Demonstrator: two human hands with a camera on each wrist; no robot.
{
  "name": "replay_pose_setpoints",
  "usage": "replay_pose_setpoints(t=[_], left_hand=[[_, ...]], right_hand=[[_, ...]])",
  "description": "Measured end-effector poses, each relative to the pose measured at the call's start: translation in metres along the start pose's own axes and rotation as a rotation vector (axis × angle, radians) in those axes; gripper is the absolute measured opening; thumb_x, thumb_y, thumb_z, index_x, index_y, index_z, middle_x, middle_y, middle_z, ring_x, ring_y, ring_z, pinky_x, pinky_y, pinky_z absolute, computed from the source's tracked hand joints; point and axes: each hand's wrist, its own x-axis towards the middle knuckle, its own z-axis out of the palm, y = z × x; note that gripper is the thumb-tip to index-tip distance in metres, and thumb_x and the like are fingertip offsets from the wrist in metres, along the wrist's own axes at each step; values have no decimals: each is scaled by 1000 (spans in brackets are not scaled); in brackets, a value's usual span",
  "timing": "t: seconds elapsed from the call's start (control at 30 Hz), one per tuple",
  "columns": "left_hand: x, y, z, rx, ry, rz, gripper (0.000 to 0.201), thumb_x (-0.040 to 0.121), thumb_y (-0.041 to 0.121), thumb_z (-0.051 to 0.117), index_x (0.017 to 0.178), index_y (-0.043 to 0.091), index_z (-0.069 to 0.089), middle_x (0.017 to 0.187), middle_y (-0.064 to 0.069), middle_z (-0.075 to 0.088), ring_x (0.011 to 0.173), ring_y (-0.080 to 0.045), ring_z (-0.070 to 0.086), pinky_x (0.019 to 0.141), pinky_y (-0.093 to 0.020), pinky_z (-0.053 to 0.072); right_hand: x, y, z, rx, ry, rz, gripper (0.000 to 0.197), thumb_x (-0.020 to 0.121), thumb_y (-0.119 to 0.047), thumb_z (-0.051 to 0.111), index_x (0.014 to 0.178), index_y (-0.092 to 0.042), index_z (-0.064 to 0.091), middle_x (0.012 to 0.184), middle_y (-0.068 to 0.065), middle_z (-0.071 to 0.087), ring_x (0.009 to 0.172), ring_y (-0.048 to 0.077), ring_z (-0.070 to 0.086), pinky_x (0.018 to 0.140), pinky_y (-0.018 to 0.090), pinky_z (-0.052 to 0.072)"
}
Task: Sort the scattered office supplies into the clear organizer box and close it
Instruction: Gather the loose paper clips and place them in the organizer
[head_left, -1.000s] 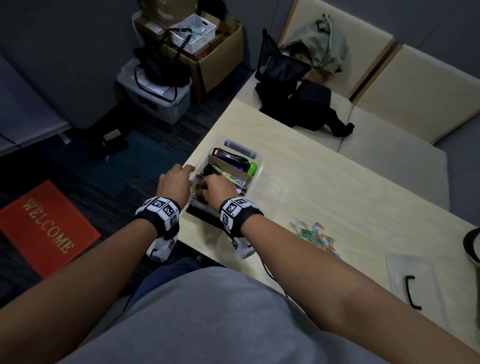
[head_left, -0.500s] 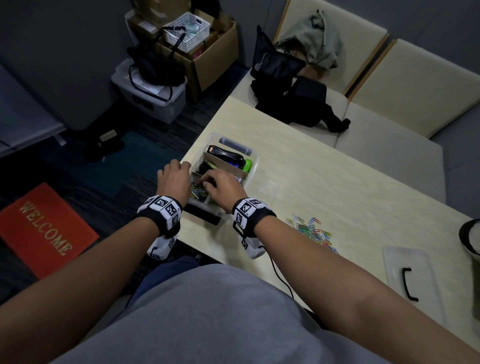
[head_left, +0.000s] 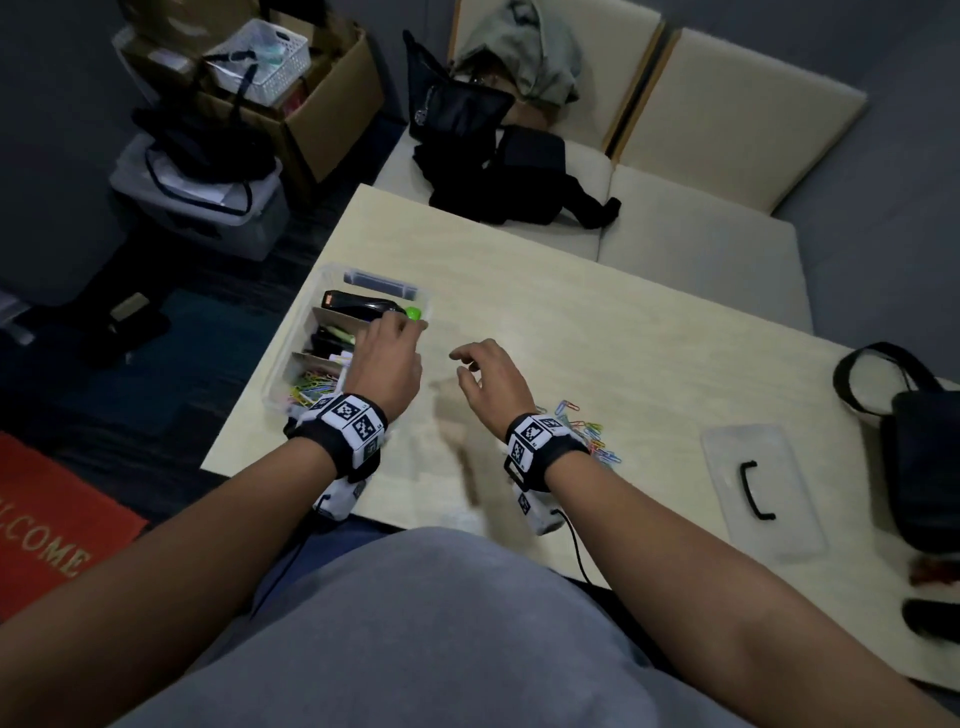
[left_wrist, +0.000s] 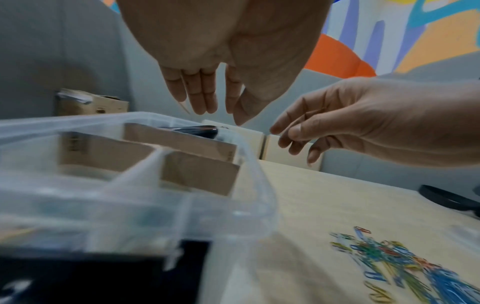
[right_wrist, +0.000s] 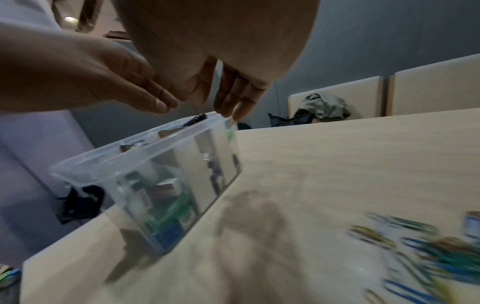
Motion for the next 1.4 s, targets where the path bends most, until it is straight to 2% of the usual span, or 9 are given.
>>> replay_pose_setpoints(t=[0.23, 0.47, 0.57, 0.67, 0.73, 0.83, 1.13, 1.27, 1.4], left_hand=[[13, 62, 34, 8, -252, 182, 54, 86, 18, 65, 138, 14, 49, 129, -11, 50, 111, -33, 54, 93, -43, 39], [9, 100, 85, 121, -550, 297, 79, 83, 31, 75, 148, 18, 32, 146, -8, 36, 119, -29, 51, 97, -41, 42], [6, 109, 105, 195, -655, 304, 95, 76, 35, 80, 150, 15, 24, 146, -11, 33, 120, -31, 49, 95, -41, 44], [-2, 108, 122, 273, -752, 252, 126, 62, 45, 88, 153, 13, 7, 141, -14, 32, 120, -33, 47, 92, -42, 45], [-8, 105, 132, 319, -780, 237, 144, 52, 55, 89, 153, 13, -5, 138, -14, 32, 119, -34, 46, 90, -44, 44], [-13, 106, 142, 348, -749, 215, 153, 45, 64, 87, 152, 10, -9, 136, -14, 31, 118, -33, 45, 89, -43, 45], [6, 132, 160, 136, -803, 203, 122, 51, 38, 94, 145, 9, 22, 125, -14, 35, 101, -37, 59, 80, -42, 50], [17, 143, 162, 57, -813, 189, 78, 68, 19, 85, 128, 5, 37, 119, -14, 39, 81, -36, 59, 61, -39, 41], [21, 153, 168, 49, -773, 239, 45, 84, 7, 64, 121, 4, 38, 112, -18, 42, 76, -38, 57, 59, -45, 42]], right_hand=[[-45, 75, -42, -131, -30, 184, 26, 92, -19, 53, 116, -25, 60, 110, -3, 53, 102, 15, 57, 84, 36, 49], [-108, 145, -77, -302, -275, 374, 34, 90, -21, 59, 123, -20, 53, 117, 5, 50, 105, 26, 56, 82, 38, 50], [-135, 171, -91, -318, -316, 433, 35, 87, -21, 66, 120, -20, 52, 114, 5, 47, 100, 29, 58, 76, 38, 50], [-153, 189, -104, -302, -369, 516, 50, 78, -27, 79, 117, -19, 49, 115, 4, 45, 96, 28, 58, 74, 35, 48], [-162, 198, -112, -309, -435, 557, 61, 71, -30, 85, 116, -18, 45, 114, 3, 42, 92, 26, 57, 71, 34, 47], [-171, 209, -114, -327, -494, 582, 62, 72, -27, 84, 116, -14, 43, 114, 6, 40, 87, 30, 57, 72, 37, 50], [-145, 212, -95, -218, -445, 489, 27, 88, -14, 67, 103, -10, 45, 102, 10, 48, 79, 35, 57, 70, 40, 47], [-119, 205, -86, -198, -431, 436, 21, 90, -12, 63, 102, -11, 45, 102, 10, 47, 75, 34, 54, 68, 40, 47], [-101, 199, -79, -127, -411, 370, 25, 91, -14, 64, 108, -16, 47, 114, 9, 51, 87, 31, 58, 77, 41, 50]])
